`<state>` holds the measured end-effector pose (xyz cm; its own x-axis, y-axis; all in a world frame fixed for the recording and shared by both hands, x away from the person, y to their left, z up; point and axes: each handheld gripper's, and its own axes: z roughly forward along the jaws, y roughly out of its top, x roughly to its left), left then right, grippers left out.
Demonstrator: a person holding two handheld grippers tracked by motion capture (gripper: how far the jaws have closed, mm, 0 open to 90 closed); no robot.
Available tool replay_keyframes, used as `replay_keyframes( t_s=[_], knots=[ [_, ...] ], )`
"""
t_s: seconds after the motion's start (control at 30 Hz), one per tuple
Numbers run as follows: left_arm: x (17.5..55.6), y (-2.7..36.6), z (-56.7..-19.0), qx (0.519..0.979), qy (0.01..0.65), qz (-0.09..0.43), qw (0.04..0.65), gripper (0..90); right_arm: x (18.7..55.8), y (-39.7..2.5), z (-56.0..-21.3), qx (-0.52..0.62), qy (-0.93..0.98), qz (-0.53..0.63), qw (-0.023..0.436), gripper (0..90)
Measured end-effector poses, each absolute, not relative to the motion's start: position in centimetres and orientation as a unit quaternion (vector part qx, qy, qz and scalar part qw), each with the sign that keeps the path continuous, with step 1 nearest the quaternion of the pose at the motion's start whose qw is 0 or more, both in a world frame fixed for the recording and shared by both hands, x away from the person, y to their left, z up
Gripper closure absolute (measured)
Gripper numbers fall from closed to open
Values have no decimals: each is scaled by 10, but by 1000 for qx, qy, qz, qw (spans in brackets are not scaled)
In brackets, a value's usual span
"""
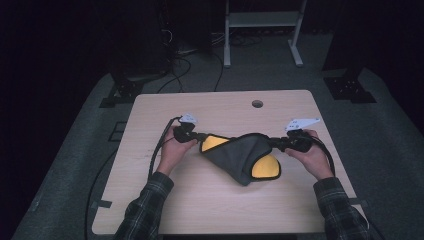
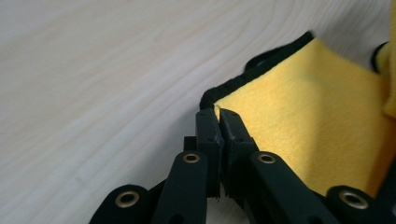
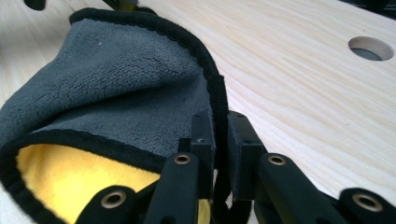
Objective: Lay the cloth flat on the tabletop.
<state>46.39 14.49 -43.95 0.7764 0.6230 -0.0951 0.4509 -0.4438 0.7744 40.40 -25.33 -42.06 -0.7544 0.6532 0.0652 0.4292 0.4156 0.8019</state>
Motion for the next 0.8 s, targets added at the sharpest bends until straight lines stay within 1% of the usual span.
replay_keyframes(
  t_s=[0.1,0.4,0.57,0.8],
  knots=[
    [455,156,-429,832,322,111,437,877,403,-255,-416,326,827,437,135,813],
    [437,170,-404,810,320,118,476,877,399,-261,-401,328,816,452,146,813],
    [425,183,-384,793,316,136,502,877,394,-264,-385,323,808,465,163,813],
    [415,198,-362,778,312,156,522,877,390,-268,-369,322,798,478,179,813]
  ],
)
